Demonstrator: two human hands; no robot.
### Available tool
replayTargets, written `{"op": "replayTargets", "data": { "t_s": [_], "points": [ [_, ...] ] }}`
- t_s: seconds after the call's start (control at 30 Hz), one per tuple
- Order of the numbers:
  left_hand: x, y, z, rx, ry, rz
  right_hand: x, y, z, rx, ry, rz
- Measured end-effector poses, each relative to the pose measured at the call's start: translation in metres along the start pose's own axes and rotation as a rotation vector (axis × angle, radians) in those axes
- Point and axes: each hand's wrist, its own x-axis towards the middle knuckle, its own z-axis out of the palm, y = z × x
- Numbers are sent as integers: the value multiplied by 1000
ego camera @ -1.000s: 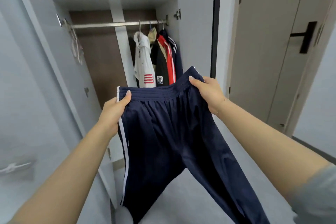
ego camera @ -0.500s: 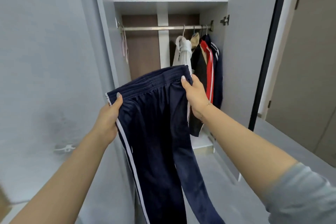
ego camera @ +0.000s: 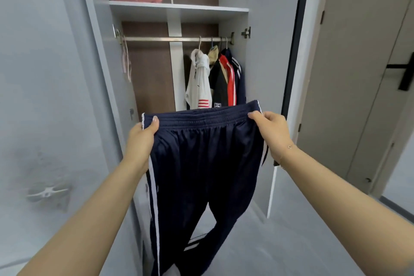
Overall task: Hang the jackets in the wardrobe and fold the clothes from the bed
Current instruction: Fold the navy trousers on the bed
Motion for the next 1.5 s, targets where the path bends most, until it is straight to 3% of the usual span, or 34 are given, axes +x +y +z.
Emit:
{"op": "replayTargets", "data": {
  "t_s": [0.13, 0.3, 0.57, 0.73, 0.83, 0.97, 1.07, 1.17, 1.27, 1.33, 1.43, 1.5],
  "points": [
    [-32, -1, 38, -42, -92, -140, -33, -1, -13, 80, -111, 183],
    [-86, -10, 88, -4, -264, -168, -75, 5, -2, 85, -317, 170],
    [-120, -15, 107, -84, -470, -187, -100, 15, -32, 172, -364, 117],
    [-126, -9, 109, -265, -706, -253, -105, 16, -55, 126, -419, 76],
    [-130, -8, 120, -203, -647, -206, -105, 15, -67, 98, -431, 75],
    [-131, -10, 131, -181, -553, -173, -104, 20, -86, 175, -252, 27],
    [-130, -9, 134, -126, -644, -109, -95, 33, -118, 98, -34, -38],
    [-123, -2, 140, -53, -820, -69, -89, 40, -149, 95, -200, 87],
    [-119, -1, 162, -25, -919, -72, -92, 39, -162, 154, -357, 61],
    [-118, -8, 182, 1, -908, -54, -94, 33, -164, 189, -223, 14],
    [-124, -32, 211, 92, -901, 31, -98, 30, -176, 48, 68, -96],
    [-133, -56, 229, 180, -990, 67, -103, 33, -189, -15, 174, -107]
  ]
}}
